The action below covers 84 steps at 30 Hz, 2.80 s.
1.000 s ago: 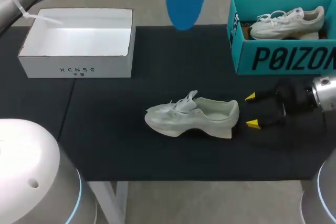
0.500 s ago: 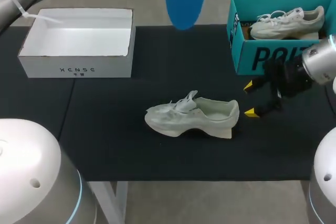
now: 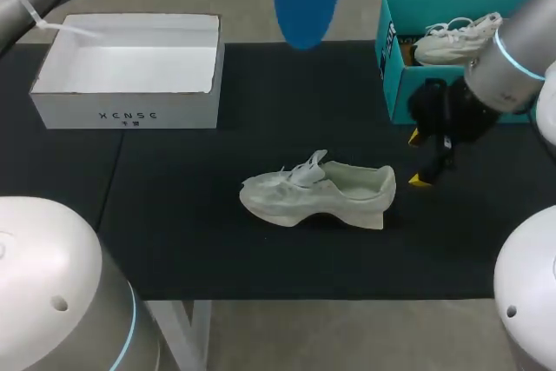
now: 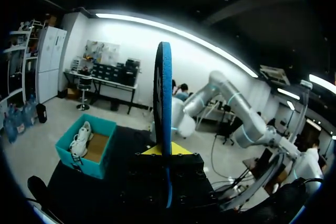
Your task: Take the shoe out of the shoebox, open the shoe tongue, remove and reinsert the insole, then place the shoe into the shoebox
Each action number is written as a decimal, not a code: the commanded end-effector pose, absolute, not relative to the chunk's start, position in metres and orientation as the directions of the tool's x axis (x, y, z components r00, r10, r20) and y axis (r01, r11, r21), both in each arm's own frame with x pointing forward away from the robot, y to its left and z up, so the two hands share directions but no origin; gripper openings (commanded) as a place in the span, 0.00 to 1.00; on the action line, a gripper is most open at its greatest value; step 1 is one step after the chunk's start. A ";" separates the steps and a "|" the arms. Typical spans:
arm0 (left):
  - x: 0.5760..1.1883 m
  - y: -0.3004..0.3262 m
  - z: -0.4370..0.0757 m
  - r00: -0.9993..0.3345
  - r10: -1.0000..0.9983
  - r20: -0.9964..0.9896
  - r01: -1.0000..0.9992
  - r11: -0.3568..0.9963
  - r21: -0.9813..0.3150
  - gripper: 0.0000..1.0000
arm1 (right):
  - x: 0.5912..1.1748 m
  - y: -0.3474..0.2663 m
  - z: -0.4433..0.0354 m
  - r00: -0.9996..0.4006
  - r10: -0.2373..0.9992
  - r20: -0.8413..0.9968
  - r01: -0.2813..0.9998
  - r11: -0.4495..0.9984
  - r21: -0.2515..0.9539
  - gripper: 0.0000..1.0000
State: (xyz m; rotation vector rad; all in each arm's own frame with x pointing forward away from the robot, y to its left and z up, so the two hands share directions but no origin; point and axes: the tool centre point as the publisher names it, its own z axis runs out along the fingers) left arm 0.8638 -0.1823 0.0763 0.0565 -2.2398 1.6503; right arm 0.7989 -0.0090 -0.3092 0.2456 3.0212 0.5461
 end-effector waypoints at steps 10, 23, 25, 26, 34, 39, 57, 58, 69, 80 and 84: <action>0.864 -0.183 0.076 -0.936 0.177 0.305 -0.239 0.317 -0.918 0.00 | 0.788 -0.009 -0.301 -0.985 0.158 -0.076 0.141 0.971 0.192 1.00; 0.846 -0.186 0.106 -0.952 0.182 0.247 -0.189 0.284 -0.940 0.00 | 0.787 -0.008 -0.300 -0.986 0.140 -0.090 0.121 0.974 0.190 1.00; 0.846 -0.185 0.106 -0.951 0.186 0.249 -0.191 0.281 -0.940 0.00 | 0.787 -0.008 -0.300 -0.986 0.140 -0.090 0.121 0.974 0.190 1.00; 0.846 -0.184 0.106 -0.944 0.202 0.259 -0.199 0.277 -0.940 0.00 | 0.787 -0.008 -0.300 -0.986 0.140 -0.090 0.121 0.974 0.190 1.00; 0.848 -0.184 0.104 -0.938 0.210 0.277 -0.207 0.301 -0.931 0.00 | 0.787 -0.008 -0.300 -0.986 0.140 -0.090 0.121 0.974 0.190 1.00; 0.848 -0.184 0.104 -0.938 0.210 0.277 -0.207 0.301 -0.931 0.00 | 0.795 0.007 -0.295 -0.979 0.163 -0.122 0.145 0.978 0.147 1.00; 0.848 -0.184 0.104 -0.938 0.210 0.277 -0.207 0.301 -0.931 0.00 | 0.838 0.080 -0.321 -0.987 0.112 -0.118 0.090 0.980 0.177 1.00; 0.848 -0.184 0.104 -0.938 0.210 0.277 -0.207 0.301 -0.931 0.00 | 0.839 0.082 -0.325 -0.987 0.110 -0.117 0.090 0.982 0.166 1.00; 0.848 -0.184 0.104 -0.938 0.210 0.277 -0.207 0.301 -0.931 0.00 | 0.845 0.083 -0.366 -0.991 0.121 -0.054 0.111 0.979 0.170 1.00; 0.848 -0.184 0.104 -0.938 0.210 0.277 -0.207 0.301 -0.931 0.00 | 0.844 0.084 -0.395 -0.994 0.109 0.001 0.108 0.982 0.157 0.00; 0.848 -0.184 0.104 -0.938 0.210 0.277 -0.207 0.301 -0.931 0.00 | 0.847 0.083 -0.396 -0.994 0.105 0.003 0.104 0.982 0.157 0.00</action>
